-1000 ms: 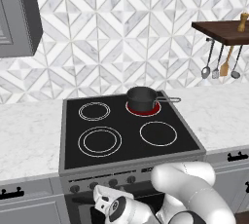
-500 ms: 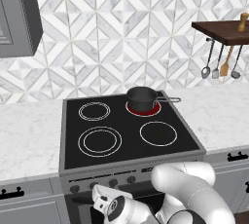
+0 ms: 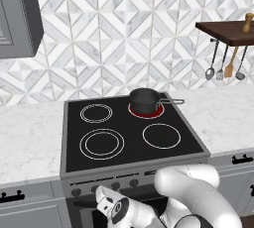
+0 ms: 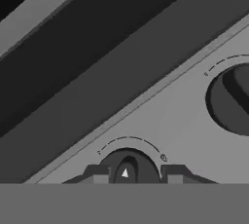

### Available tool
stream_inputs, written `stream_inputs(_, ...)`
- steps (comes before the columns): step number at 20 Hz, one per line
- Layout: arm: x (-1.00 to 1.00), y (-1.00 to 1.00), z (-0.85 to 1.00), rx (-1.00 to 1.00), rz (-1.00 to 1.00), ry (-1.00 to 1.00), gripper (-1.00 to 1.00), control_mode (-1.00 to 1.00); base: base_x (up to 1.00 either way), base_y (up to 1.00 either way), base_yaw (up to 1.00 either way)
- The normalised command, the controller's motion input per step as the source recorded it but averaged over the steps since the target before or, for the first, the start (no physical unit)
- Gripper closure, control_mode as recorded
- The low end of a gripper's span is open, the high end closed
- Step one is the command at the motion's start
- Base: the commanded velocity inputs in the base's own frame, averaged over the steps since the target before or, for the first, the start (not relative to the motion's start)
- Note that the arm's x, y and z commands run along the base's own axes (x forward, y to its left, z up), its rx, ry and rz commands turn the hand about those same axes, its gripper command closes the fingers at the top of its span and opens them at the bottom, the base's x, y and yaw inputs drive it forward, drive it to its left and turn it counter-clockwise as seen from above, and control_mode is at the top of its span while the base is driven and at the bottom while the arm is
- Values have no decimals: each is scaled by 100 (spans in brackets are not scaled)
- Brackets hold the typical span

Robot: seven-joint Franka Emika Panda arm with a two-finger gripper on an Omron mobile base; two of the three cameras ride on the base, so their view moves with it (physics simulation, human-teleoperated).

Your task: Turn off the rear right burner of the stove.

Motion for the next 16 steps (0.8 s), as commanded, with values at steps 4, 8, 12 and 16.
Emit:
stream_inputs(4, 0, -40, 9, 67, -10, 0, 100, -100, 0, 0, 0)
stream_inputs(8, 0, -44, 7, 78, -13, 0, 100, -100, 0, 0, 0)
stream_inputs(12, 0, -47, 8, 85, -15, 0, 100, -100, 0, 0, 0)
stream_inputs(16, 0, -53, 11, 89, -15, 0, 100, -100, 0, 0, 0)
